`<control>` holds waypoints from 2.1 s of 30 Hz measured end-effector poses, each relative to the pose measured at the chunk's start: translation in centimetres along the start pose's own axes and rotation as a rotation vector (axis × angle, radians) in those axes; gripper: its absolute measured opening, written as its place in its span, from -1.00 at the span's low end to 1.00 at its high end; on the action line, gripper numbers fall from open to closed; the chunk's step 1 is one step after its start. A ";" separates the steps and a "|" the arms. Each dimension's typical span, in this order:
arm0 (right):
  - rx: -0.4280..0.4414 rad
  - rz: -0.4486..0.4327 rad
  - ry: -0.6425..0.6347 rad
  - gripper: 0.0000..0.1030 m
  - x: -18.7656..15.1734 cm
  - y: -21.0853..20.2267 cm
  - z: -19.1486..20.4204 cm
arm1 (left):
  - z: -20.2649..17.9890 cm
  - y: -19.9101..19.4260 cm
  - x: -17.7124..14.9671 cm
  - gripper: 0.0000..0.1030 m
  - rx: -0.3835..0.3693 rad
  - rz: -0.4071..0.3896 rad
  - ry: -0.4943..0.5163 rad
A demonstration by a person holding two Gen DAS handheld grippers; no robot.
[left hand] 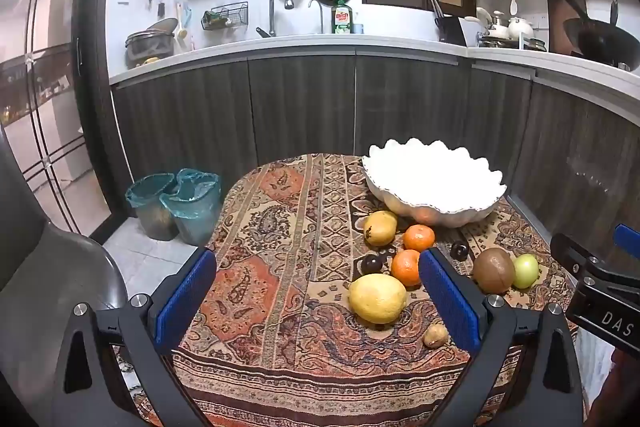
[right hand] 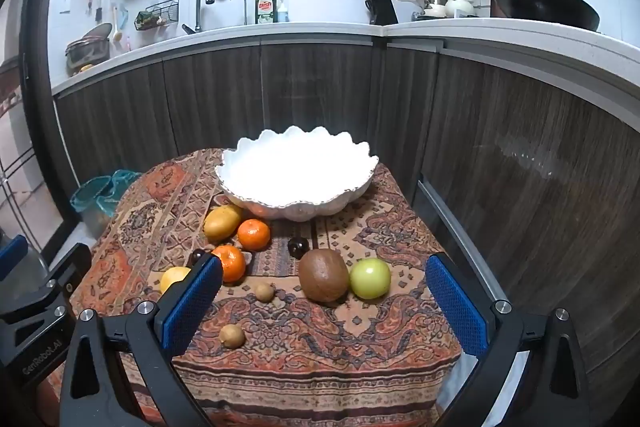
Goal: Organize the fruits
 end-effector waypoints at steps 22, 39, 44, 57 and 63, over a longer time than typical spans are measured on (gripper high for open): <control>0.001 -0.007 -0.001 0.99 0.2 -0.4 0.2 | -0.3 0.2 -0.5 1.00 -0.006 0.010 0.006; 0.004 -0.009 0.000 0.99 0.1 -0.4 0.1 | -0.3 0.2 -0.5 1.00 -0.006 0.009 0.006; 0.003 -0.009 0.000 0.99 0.1 -0.4 0.1 | -0.3 0.2 -0.5 1.00 -0.006 0.010 0.006; 0.003 -0.010 0.000 0.99 0.1 -0.5 0.1 | -0.3 0.2 -0.6 1.00 -0.005 0.010 0.007; 0.003 -0.010 0.000 0.99 0.1 -0.5 0.1 | -0.2 0.2 -0.5 1.00 -0.006 0.011 0.008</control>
Point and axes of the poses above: each gripper's, at about its wrist camera, not at the fingertips, and y roughly the way its jaws point, z to its left, x to its top, the point moved 7 cm from there along y, roughly the way its jaws point, and after that the axes turned 6 degrees about z, right-handed, at the moved point
